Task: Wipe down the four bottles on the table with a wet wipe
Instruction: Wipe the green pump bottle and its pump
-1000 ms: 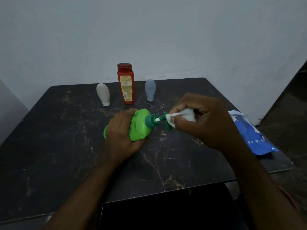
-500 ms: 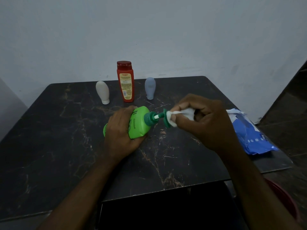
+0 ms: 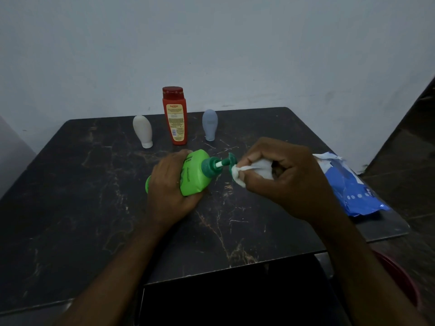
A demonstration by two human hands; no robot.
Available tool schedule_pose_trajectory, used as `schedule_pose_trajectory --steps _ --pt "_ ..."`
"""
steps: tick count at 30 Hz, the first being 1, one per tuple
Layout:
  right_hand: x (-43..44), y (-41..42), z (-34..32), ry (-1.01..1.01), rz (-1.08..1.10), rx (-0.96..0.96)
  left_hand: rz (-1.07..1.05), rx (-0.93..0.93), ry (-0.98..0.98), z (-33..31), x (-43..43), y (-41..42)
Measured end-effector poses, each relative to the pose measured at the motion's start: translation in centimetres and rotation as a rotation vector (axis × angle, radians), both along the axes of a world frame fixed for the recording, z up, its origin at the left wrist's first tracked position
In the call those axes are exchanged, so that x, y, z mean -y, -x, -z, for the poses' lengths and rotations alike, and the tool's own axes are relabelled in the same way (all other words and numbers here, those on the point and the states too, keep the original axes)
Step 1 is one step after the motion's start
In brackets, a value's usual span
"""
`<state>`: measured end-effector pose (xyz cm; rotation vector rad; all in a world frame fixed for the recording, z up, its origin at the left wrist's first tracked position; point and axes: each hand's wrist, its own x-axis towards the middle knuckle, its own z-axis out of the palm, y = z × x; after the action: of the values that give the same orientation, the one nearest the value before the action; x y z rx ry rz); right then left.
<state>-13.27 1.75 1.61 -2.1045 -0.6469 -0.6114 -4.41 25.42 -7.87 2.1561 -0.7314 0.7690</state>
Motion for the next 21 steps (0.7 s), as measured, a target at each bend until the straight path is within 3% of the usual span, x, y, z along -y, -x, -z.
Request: schedule_pose_trajectory --steps 4,8,11,14,17,21 --pt "0.4 -0.3 0.3 0.093 0.057 0.015 0.0 -0.028 0.119 -0.5 -0.1 0.3" --pt "0.9 -0.9 2.1 -0.081 0.105 -0.082 0.012 -0.06 0.347 -1.3 -0.2 0.3" --pt "0.6 -1.5 3.7 -0.209 0.115 -0.199 0.016 -0.314 0.717 -1.3 -0.2 -0.1" --pt "0.0 -2.2 5.2 -0.298 0.137 -0.289 0.199 -0.561 1.071 -1.1 -0.7 -2.0" --pt "-1.0 -2.6 6.4 -0.366 0.143 -0.356 0.359 -0.836 1.225 -0.6 -1.4 -3.0" --pt "-2.4 -3.3 8.4 -0.533 0.146 -0.392 0.437 -1.033 1.444 -0.2 -1.5 -3.2"
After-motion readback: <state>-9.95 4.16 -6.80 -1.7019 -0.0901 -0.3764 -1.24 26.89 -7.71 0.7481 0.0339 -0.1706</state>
